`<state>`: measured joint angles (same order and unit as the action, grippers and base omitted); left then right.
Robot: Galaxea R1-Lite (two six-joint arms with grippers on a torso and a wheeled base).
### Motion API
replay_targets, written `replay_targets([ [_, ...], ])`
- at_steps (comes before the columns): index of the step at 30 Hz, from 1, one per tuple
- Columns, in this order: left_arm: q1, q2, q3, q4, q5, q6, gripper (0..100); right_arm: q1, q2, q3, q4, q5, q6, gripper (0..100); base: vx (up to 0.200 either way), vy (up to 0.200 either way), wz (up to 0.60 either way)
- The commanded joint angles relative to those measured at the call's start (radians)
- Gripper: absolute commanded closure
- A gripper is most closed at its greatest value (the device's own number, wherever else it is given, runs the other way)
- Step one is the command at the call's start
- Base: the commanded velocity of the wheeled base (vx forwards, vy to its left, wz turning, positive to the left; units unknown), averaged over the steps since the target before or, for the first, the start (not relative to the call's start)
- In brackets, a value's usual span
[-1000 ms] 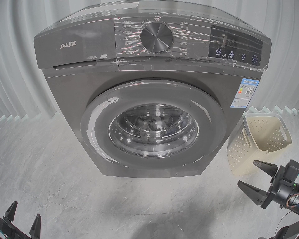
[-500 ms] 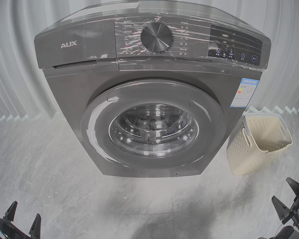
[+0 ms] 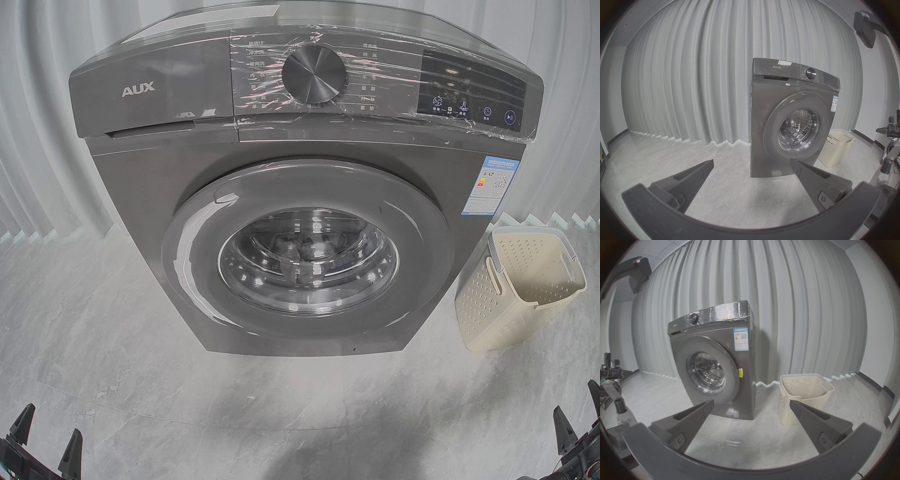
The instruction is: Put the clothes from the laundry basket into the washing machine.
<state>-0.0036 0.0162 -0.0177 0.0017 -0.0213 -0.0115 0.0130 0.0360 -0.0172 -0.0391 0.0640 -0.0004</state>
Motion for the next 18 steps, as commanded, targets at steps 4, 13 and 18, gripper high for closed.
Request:
replay_targets([
  [4,0.001,-0.016,0.015,0.000,0.000,0.001,0,-0.001,-0.036,0.014,0.051,-0.089,0.002,0,0.000,0.000,0.00],
  [13,0.002,-0.016,0.015,0.000,0.009,0.007,0,-0.002,-0.036,0.014,0.047,-0.046,-0.007,0,0.000,0.000,0.00],
  [18,0.001,-0.016,0.015,0.001,0.009,0.013,0,-0.001,-0.036,0.014,0.048,-0.044,-0.007,0,0.000,0.000,0.00],
])
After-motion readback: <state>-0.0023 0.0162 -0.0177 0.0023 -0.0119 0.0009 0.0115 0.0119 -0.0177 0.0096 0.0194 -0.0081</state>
